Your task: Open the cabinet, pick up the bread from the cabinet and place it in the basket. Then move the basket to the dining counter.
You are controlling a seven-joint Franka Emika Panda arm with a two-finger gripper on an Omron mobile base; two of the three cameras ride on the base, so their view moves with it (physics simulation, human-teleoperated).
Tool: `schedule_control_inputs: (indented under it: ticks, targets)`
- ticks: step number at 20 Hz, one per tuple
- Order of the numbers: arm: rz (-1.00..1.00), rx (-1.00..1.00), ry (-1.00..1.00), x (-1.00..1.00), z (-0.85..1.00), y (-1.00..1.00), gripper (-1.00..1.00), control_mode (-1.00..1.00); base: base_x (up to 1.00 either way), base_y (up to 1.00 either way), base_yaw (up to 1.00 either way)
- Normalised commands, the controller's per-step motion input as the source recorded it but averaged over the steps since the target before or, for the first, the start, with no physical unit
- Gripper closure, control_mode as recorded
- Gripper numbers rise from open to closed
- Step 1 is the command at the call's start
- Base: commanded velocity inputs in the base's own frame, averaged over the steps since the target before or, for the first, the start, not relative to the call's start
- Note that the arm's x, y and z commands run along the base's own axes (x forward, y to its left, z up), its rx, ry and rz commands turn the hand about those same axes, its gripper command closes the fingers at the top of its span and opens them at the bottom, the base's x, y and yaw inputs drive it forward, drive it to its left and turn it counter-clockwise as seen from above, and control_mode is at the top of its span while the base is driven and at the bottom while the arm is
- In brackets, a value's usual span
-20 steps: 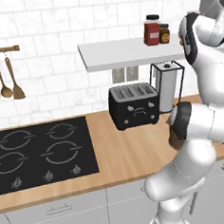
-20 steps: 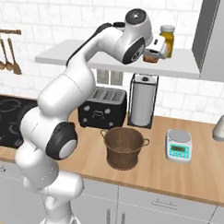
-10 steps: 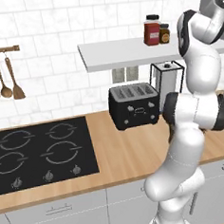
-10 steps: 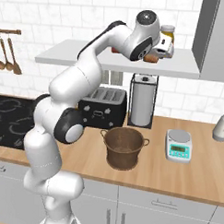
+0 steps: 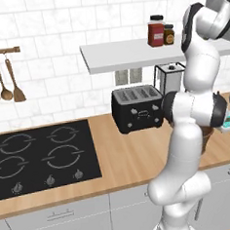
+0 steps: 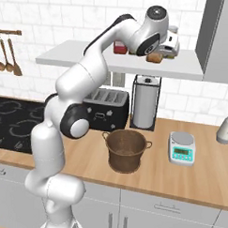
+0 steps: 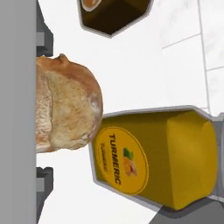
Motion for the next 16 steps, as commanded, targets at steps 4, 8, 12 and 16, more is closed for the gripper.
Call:
schedule_control_inputs:
  ticks: [4,8,12,16]
  targets:
    - [0.0,0.0,0.07,0.0,-0.06,0.01,-1.0,-1.0,0.0,0.0,0.0]
    - [0.0,0.0,0.06,0.0,-0.23,0.21,-1.0,-1.0,0.0,0.0,0.0]
    - [0.01,0.0,0.01,0.0,-0.59,0.41,-1.0,-1.0,0.0,0.0,0.0]
    - [0.09,0.03,0.0,0.0,-0.82,0.31,1.0,-1.0,0.0,0.0,0.0]
